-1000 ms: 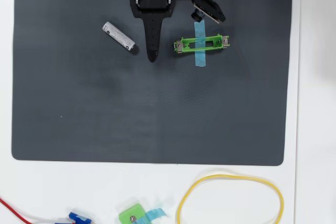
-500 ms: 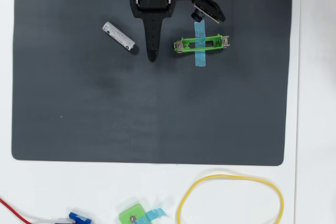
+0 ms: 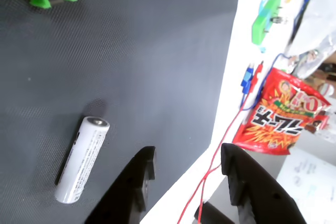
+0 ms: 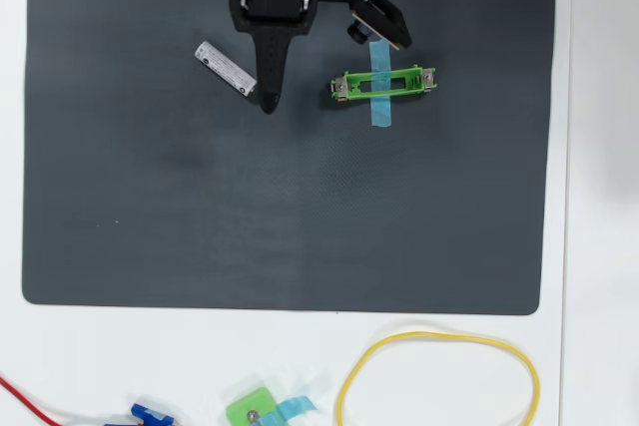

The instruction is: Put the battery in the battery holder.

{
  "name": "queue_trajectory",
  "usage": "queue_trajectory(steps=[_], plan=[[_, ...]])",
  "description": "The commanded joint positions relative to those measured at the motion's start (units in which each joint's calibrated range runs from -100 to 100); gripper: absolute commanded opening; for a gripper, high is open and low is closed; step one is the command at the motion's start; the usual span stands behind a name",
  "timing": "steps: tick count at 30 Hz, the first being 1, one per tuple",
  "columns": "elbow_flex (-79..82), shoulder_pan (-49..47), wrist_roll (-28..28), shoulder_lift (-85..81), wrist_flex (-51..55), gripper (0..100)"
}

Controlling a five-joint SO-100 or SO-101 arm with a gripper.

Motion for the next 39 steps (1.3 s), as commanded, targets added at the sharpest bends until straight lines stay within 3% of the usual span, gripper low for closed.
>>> queue_trajectory(steps=[1,7,18,29,39], plan=[[-10.6,2.9,0.0,12.6,-0.1,16],[-25.1,11.0,0.3,27.6,3.9,16],[-47.0,11.0,0.3,32.7,31.3,16],[-47.0,6.5,5.3,32.8,38.1,16],[-47.2,13.5,5.3,46.9,37.8,33]])
